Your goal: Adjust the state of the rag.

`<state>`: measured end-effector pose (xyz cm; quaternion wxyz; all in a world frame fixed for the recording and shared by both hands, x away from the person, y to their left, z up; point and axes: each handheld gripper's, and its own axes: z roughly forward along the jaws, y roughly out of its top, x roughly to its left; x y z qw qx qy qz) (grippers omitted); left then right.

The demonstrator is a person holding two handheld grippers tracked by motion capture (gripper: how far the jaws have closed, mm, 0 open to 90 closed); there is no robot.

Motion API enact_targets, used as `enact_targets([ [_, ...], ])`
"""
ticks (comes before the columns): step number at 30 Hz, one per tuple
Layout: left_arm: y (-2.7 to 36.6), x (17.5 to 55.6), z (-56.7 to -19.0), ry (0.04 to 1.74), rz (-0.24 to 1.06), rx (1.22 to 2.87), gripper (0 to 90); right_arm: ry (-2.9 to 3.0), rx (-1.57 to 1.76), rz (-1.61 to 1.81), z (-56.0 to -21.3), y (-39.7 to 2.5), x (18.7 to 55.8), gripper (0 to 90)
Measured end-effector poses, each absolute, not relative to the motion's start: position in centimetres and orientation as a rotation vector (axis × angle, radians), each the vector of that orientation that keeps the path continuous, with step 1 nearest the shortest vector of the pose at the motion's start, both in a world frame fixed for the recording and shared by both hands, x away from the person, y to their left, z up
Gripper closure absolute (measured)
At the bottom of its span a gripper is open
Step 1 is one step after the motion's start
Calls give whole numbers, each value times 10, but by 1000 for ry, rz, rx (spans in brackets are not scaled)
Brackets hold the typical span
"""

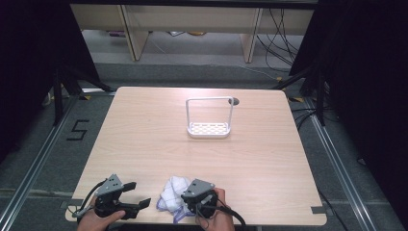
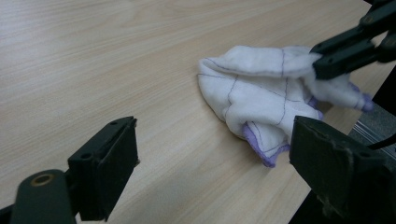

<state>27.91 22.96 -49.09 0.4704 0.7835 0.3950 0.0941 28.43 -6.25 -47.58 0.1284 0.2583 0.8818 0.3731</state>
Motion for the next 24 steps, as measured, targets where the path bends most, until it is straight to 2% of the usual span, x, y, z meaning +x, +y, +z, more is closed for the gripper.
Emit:
enact_targets([
  [4,231,279,-491,973,238,1922,148,2546,801,1200,-448,-82,296,855],
  [9,229,280,-491,977,227,1913,148,2546,902,1281,-441,-103,318,855],
  [13,228,280,-492,970,217,1930,148,2518,1024,1256,-450,-125,352,851],
  [15,227,281,-494,958,224,1930,149,2528,1117,1240,-465,-135,379,839],
  [19,224,282,-495,953,212,1943,149,2516,1161,1203,-476,-140,398,828],
  [24,218,284,-497,936,196,1965,150,2501,1194,1112,-487,-144,414,683],
])
